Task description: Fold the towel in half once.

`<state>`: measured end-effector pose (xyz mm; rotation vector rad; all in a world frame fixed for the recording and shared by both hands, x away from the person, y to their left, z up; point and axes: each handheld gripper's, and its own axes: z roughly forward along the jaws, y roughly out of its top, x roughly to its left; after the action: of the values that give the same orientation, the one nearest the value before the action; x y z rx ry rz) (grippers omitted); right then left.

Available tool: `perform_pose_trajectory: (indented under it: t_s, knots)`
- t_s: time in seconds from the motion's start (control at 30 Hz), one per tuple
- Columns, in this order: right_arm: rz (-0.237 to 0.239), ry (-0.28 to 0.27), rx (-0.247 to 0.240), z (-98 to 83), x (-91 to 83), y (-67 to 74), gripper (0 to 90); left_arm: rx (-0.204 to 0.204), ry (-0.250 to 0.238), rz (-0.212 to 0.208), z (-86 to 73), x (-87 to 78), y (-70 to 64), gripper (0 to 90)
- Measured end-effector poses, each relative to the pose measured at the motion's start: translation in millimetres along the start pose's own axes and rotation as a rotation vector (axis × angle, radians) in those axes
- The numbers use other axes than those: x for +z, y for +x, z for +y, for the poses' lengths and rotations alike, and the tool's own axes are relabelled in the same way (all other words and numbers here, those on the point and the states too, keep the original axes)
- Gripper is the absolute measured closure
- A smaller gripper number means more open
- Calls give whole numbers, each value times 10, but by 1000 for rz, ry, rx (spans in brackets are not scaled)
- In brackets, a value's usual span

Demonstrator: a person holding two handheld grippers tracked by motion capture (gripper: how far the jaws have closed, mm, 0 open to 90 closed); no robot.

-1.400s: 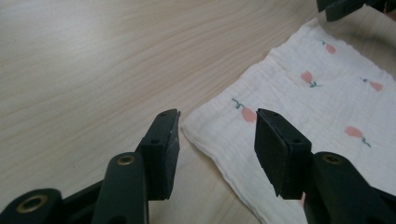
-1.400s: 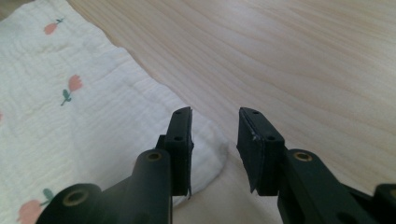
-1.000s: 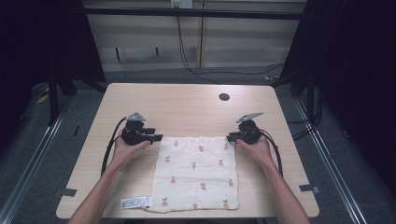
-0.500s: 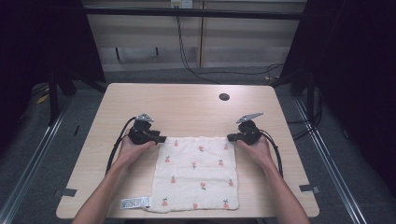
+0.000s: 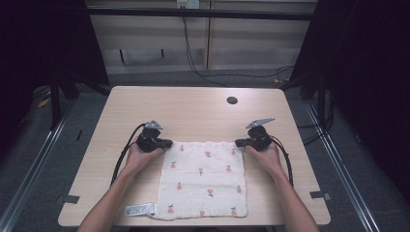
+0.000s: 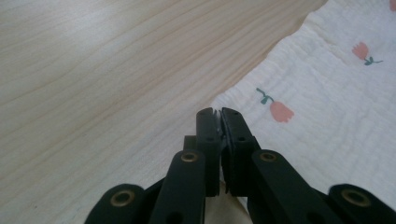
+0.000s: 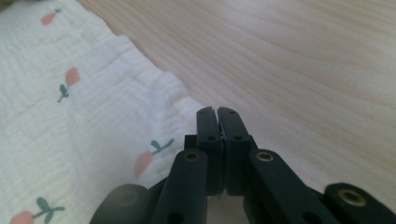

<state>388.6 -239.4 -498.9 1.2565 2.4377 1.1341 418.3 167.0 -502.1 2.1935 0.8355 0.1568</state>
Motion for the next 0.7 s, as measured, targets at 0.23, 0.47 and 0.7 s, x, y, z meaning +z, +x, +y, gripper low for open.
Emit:
perform_pose_trajectory:
  t_s: [0.23,0.47,0.7]
  knots:
    - [11,-61,-10,64,-133,58,885,-15,-62,-45,-19,-178,-51,877]
    - [34,-129,-11,121,-237,81,886,-20,-130,-57,40,-333,-52,876]
    - [56,-188,3,147,-384,74,887,-8,-172,-76,73,-466,-96,875]
